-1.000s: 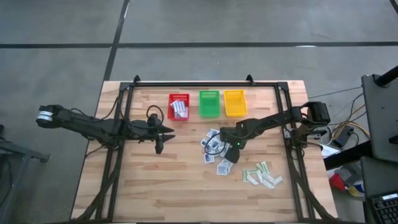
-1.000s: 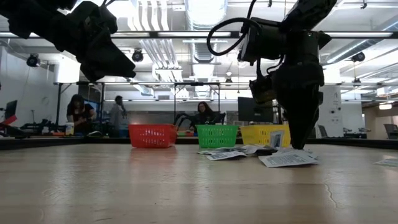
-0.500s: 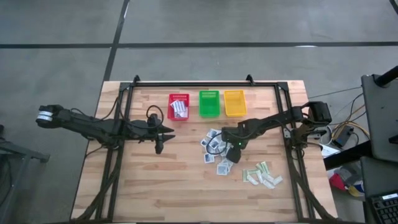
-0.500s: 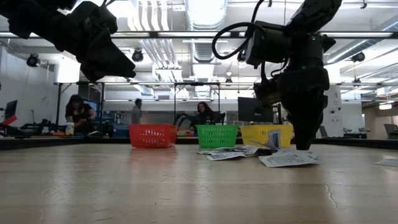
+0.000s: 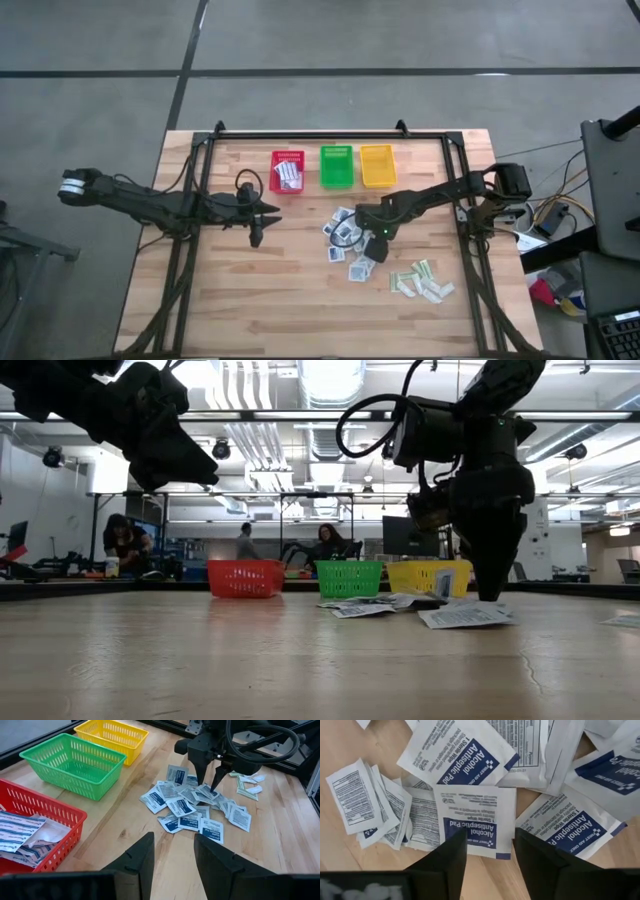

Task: Pick & Place First Aid Supplies
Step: Put the alcohol pad into the green basket

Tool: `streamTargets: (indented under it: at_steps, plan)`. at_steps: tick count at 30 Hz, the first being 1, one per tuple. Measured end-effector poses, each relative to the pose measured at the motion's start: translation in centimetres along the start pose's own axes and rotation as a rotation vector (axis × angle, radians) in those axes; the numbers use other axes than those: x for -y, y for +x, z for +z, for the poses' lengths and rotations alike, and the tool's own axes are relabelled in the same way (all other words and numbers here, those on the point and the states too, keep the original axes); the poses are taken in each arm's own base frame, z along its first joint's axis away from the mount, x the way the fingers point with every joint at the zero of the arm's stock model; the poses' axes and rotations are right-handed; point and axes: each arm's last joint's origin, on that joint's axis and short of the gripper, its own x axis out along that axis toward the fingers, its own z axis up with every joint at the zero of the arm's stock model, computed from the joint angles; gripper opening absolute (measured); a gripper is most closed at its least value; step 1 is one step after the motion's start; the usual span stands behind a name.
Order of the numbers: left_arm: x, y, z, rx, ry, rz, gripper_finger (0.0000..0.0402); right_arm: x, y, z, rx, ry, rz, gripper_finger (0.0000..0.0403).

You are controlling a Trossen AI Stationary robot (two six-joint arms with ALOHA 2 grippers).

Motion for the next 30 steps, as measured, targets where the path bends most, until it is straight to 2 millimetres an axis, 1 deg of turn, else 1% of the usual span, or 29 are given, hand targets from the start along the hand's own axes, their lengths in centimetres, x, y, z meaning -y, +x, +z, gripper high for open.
streamTargets:
  at_steps: [23, 30]
  plan:
    - [-0.01, 0.0, 0.02, 0.003, -0.002, 0.003, 0.0133, 0.02, 0.04, -0.08, -0.006, -0.001, -0.004, 0.0013]
    - [-0.01, 0.0, 0.02, 0.003, -0.002, 0.003, 0.0133, 0.01, 0.02, -0.07, -0.006, 0.003, -0.004, 0.0008]
